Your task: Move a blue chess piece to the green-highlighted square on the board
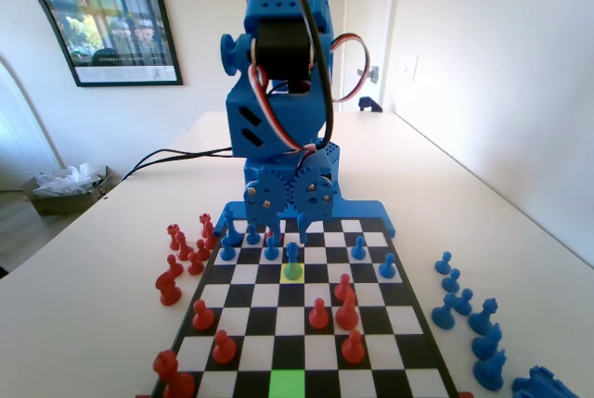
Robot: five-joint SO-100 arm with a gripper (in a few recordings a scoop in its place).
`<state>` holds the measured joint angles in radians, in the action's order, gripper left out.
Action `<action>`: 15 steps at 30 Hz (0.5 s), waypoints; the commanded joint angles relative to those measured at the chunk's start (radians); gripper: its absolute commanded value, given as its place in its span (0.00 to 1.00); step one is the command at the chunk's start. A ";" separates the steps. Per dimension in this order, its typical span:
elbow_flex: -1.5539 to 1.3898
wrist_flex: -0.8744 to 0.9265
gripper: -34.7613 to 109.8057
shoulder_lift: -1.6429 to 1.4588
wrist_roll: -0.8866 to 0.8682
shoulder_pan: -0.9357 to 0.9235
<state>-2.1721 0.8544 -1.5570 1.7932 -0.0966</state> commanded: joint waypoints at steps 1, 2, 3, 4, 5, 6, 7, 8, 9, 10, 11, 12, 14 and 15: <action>-0.003 -0.015 0.31 -0.026 0.003 -0.005; -0.003 -0.020 0.31 -0.023 0.003 -0.005; -0.006 -0.026 0.31 -0.021 0.003 -0.005; -0.009 -0.034 0.31 -0.018 0.005 -0.006; -0.011 -0.040 0.31 -0.015 0.005 -0.006; -0.012 -0.043 0.31 -0.012 0.005 -0.006; -0.014 -0.043 0.31 -0.011 0.006 -0.006; -0.014 -0.043 0.31 -0.011 0.008 -0.006; -0.014 -0.044 0.31 -0.011 0.008 -0.008; -0.015 -0.044 0.31 -0.011 0.011 -0.008; -0.017 -0.044 0.31 -0.011 0.012 -0.009; -0.021 -0.048 0.31 -0.011 0.015 -0.011; -0.032 -0.064 0.31 -0.011 0.018 -0.014; -0.038 -0.074 0.31 -0.011 0.021 -0.015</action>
<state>-2.1997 0.7915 -1.5386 1.7932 -0.1028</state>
